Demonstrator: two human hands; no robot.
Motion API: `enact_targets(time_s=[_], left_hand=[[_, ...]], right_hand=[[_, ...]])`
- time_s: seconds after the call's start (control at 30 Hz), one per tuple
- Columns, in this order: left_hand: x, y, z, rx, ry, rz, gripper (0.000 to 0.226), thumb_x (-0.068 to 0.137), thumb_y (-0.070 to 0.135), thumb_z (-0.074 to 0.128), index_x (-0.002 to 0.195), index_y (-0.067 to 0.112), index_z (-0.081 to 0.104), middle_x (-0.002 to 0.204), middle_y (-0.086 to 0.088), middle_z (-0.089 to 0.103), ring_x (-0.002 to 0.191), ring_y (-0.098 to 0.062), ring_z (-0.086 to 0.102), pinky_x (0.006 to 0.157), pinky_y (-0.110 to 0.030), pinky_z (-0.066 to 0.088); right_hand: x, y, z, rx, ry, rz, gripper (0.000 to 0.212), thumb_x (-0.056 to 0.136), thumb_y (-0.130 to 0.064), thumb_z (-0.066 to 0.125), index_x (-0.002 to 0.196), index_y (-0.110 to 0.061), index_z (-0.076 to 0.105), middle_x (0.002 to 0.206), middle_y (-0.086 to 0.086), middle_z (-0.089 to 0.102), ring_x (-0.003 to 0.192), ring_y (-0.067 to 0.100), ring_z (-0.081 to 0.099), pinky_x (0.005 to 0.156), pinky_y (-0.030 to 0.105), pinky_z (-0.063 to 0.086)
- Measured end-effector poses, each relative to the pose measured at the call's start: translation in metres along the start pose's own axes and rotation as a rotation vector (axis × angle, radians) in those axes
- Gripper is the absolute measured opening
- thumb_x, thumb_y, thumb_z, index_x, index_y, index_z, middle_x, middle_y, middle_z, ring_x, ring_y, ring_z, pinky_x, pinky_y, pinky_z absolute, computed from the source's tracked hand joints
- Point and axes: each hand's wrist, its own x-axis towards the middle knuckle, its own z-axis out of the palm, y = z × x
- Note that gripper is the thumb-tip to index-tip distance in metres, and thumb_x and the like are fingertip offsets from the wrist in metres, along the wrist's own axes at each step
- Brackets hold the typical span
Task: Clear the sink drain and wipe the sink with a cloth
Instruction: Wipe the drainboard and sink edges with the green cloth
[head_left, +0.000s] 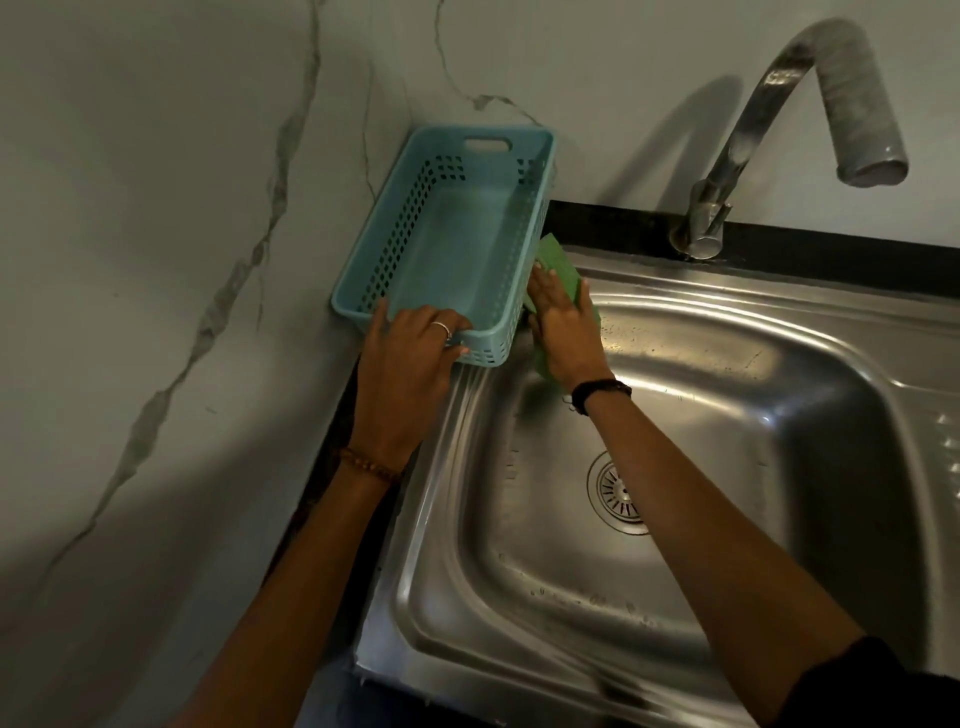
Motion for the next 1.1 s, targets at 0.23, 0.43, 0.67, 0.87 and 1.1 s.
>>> enact_targets(time_s=[0.23,0.43,0.67,0.87,1.1], left_hand=[[-0.005,0.000,0.006,0.025,-0.005,0.012,0.014,0.083,0.009,0.060,0.095,0.006,0.065,0.089,-0.011,0.067,0.091,-0.032,0.063,0.111,-0.059,0.023],[-0.017,0.010,0.014,-0.132,0.100,0.023,0.038,0.083,-0.006,0.056,0.121,-0.001,0.055,0.125,-0.021,0.057,0.123,-0.038,0.049,0.111,-0.058,0.025],[-0.075,0.017,0.044,-0.065,-0.129,0.206,0.055,0.080,0.005,0.063,0.133,0.007,0.045,0.142,-0.014,0.043,0.133,-0.033,0.038,0.114,-0.038,0.007],[-0.101,0.026,0.070,-0.018,-0.670,-0.008,0.092,0.064,0.083,0.035,0.137,0.046,-0.006,0.144,0.012,-0.025,0.133,-0.011,-0.028,0.101,-0.049,-0.030],[-0.107,0.038,0.069,-0.158,-1.082,0.137,0.112,0.035,0.096,0.035,0.127,0.061,-0.018,0.145,0.014,-0.035,0.127,-0.008,-0.036,0.110,-0.065,-0.012]], right_hand=[[-0.032,0.053,-0.018,-0.127,-0.003,0.151,0.060,0.098,-0.008,0.035,0.149,-0.015,0.004,0.159,0.005,0.001,0.147,0.022,0.002,0.119,0.043,-0.004],[-0.053,0.063,-0.027,0.010,0.109,0.451,0.052,0.099,-0.012,0.034,0.148,-0.014,0.015,0.158,0.011,0.008,0.147,0.026,0.006,0.117,0.045,-0.007],[-0.013,-0.010,0.000,0.080,0.010,0.103,0.055,0.096,-0.004,0.034,0.147,-0.015,0.018,0.158,0.012,0.012,0.147,0.024,0.007,0.119,0.042,-0.006],[-0.031,0.042,-0.011,-0.193,0.049,0.105,0.072,0.087,0.014,0.030,0.148,-0.012,0.002,0.159,0.008,0.002,0.147,0.024,0.005,0.118,0.042,-0.005],[-0.090,0.128,-0.042,-0.346,0.030,0.338,0.069,0.090,0.010,0.027,0.147,-0.008,-0.008,0.158,0.014,-0.006,0.146,0.028,-0.003,0.115,0.040,-0.012]])
